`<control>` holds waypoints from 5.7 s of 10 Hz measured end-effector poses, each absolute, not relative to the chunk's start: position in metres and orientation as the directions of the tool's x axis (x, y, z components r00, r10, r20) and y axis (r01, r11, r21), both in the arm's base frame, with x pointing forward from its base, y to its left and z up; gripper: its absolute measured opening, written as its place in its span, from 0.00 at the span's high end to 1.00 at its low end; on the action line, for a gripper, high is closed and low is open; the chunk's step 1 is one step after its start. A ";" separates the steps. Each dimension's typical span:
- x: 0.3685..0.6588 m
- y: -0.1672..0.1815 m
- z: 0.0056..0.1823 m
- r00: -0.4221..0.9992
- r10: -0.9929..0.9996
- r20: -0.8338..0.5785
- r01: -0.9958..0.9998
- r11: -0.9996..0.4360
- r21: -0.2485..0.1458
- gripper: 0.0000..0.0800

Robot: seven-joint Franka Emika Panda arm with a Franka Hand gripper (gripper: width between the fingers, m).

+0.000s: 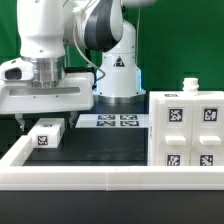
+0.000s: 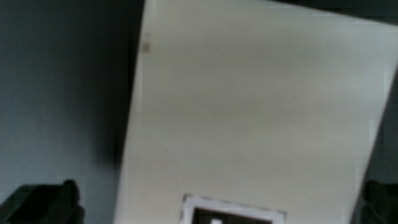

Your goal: Assemble cabinet

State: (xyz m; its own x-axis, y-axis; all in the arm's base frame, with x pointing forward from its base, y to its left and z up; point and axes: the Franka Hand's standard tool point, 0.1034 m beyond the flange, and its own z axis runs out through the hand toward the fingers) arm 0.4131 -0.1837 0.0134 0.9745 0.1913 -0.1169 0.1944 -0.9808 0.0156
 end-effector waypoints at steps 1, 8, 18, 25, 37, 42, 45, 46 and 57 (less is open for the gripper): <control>0.413 -0.183 0.012 0.974 0.193 -0.118 0.196 -0.980 0.015 0.00; 0.414 -0.180 0.012 0.973 0.198 -0.118 0.202 -0.979 0.015 0.30; 0.478 -0.036 0.146 0.990 -0.097 -0.101 -0.099 -0.995 -0.015 0.30; 0.519 0.008 0.148 0.983 -0.142 -0.113 -0.141 -0.990 0.013 0.30; 0.593 0.070 0.189 0.984 -0.163 -0.070 -0.164 -0.987 0.000 0.30; 0.590 0.076 0.173 0.990 -0.123 -0.073 -0.124 -0.992 0.000 0.30; 0.593 0.080 0.172 0.991 -0.117 -0.064 -0.118 -0.993 -0.003 0.30; 0.596 0.080 0.171 0.992 -0.114 -0.058 -0.114 -0.993 -0.003 0.30; 0.601 0.078 0.160 0.998 -0.051 -0.039 -0.052 -0.999 -0.004 0.19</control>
Offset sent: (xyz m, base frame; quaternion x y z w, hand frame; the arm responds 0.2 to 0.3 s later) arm -0.0008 0.0044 0.0016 -0.0024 -0.0020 0.0104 0.9999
